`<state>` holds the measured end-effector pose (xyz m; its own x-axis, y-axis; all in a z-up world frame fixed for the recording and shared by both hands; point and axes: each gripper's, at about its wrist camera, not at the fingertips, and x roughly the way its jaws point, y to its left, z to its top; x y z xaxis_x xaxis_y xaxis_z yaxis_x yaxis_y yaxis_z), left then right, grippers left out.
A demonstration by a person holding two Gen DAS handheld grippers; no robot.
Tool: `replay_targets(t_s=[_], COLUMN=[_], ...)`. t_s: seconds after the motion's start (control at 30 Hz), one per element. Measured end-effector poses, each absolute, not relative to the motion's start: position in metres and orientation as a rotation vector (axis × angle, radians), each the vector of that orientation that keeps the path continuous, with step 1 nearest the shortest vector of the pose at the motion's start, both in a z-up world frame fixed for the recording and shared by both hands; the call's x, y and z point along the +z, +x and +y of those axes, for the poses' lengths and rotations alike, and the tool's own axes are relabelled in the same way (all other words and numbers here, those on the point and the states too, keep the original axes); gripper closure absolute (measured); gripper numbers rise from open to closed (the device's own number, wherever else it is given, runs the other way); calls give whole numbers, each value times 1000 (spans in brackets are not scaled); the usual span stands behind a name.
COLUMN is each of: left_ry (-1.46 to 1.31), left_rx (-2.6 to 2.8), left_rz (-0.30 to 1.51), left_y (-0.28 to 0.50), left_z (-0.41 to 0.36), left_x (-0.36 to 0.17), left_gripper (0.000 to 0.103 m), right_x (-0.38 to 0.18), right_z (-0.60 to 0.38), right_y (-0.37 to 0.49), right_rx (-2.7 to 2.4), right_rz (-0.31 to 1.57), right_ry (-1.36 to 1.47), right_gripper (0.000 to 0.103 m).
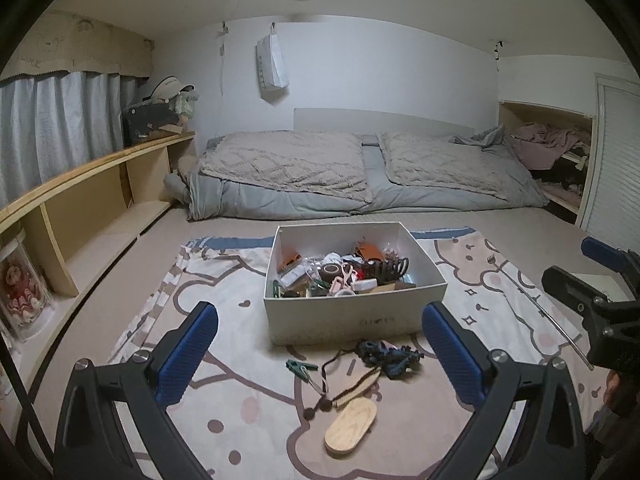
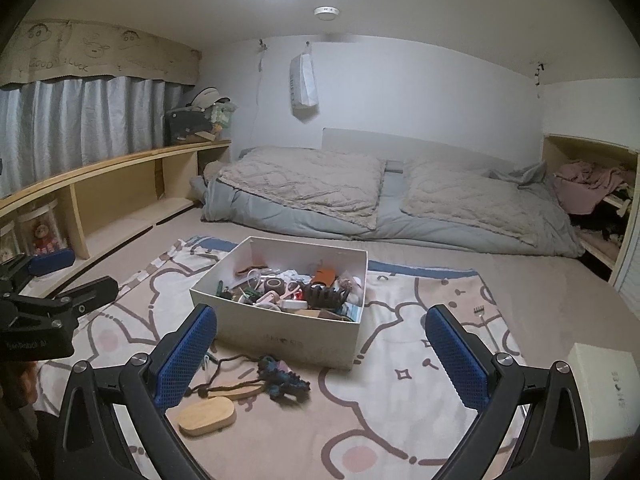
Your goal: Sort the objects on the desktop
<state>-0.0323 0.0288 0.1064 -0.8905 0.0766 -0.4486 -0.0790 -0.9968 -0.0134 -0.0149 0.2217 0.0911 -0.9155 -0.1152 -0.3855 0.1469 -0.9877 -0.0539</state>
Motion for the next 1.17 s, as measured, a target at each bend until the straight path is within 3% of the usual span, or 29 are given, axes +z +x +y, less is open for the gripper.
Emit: replay_targets(t_s=[1.17], left_ry=[-696], left_rx=[2977], left_rz=[42], left_y=[-14], left_z=[37], left_x=[105], left_gripper=[0], right_x=[82], right_z=[227], right_y=[7], right_rx=[-2969], right_rz=[93], right_ry=[578], right_gripper=[0])
